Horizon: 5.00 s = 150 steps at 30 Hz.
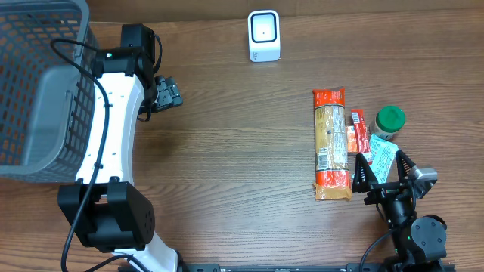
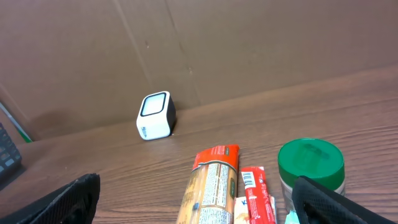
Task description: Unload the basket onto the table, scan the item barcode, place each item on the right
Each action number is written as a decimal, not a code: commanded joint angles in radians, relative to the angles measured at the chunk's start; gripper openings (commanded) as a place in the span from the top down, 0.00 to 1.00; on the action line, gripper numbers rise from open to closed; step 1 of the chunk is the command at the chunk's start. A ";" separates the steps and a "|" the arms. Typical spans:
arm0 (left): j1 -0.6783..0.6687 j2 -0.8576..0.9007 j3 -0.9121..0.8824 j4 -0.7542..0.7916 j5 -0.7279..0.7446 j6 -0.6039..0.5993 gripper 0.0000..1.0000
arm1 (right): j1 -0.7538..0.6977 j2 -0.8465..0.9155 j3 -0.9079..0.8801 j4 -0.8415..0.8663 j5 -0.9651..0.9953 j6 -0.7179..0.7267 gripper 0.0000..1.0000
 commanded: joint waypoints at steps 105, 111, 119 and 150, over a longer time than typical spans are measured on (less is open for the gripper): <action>0.001 -1.812 -1.716 1.195 0.240 -0.003 0.00 | -0.003 -0.008 -0.010 0.003 -0.003 -0.003 0.00; 0.001 -1.813 -1.716 1.202 0.259 0.211 0.00 | -0.004 -0.008 -0.010 0.003 -0.003 -0.004 0.00; 0.000 -1.813 -1.716 1.204 0.255 0.330 0.00 | -0.003 -0.008 -0.010 0.003 -0.003 -0.004 0.00; 0.000 -1.812 -1.716 1.204 0.256 0.330 0.00 | -0.004 -0.008 -0.010 0.003 -0.003 -0.004 0.00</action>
